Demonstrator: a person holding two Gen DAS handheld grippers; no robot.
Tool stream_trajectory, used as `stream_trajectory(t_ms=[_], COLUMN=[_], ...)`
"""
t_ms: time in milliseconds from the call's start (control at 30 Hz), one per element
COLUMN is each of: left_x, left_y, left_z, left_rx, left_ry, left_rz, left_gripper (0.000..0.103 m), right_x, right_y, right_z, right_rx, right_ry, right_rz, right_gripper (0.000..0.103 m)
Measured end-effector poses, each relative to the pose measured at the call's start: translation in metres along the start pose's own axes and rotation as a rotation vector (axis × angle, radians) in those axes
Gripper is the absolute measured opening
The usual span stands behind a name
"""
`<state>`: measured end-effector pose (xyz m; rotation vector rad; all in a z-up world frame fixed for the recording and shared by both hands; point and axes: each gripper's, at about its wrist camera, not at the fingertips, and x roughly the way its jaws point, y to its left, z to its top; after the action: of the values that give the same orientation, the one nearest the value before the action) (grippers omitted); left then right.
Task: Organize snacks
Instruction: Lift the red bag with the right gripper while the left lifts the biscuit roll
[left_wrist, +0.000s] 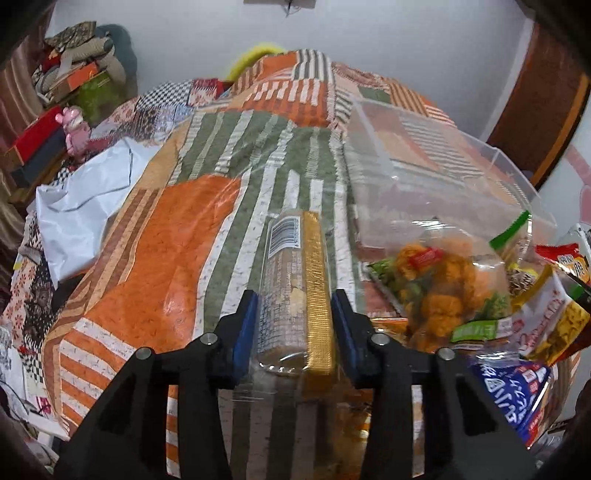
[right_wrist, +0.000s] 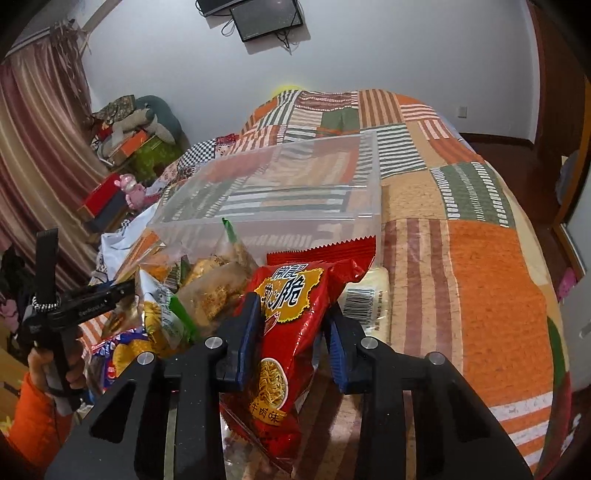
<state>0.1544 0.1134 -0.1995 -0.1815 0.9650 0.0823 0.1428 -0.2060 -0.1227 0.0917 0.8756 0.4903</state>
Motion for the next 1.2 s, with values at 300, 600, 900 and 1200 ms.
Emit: stream_trajectory(t_ms=[300, 600, 900, 1200], left_x=[0.020, 0.005, -0.029, -0.064], left_y=[-0.003, -0.008, -0.012, -0.023], left_z=[0.005, -0.003, -0.005, 0.001], left_rx=[0.009, 0.065, 0.076, 0.122], left_ry=[-0.016, -0.077, -0.135, -0.195], left_rz=[0.029, 0.042, 0.027, 0.036], left_gripper=[0.046, 0.037, 0.032, 0.001], right_x=[0.008, 0.022, 0.009, -0.013], right_y=[0.002, 0.035, 0.016, 0.008], right_z=[-0.004, -0.007, -0.001, -0.005], right_rx=[0.027, -0.123, -0.056, -0.013], right_ry=[0.061, 0.048, 0.028, -0.014], right_rz=[0.044, -0.075, -0.043, 0.000], right_gripper=[0.050, 0.069, 0.047, 0.027])
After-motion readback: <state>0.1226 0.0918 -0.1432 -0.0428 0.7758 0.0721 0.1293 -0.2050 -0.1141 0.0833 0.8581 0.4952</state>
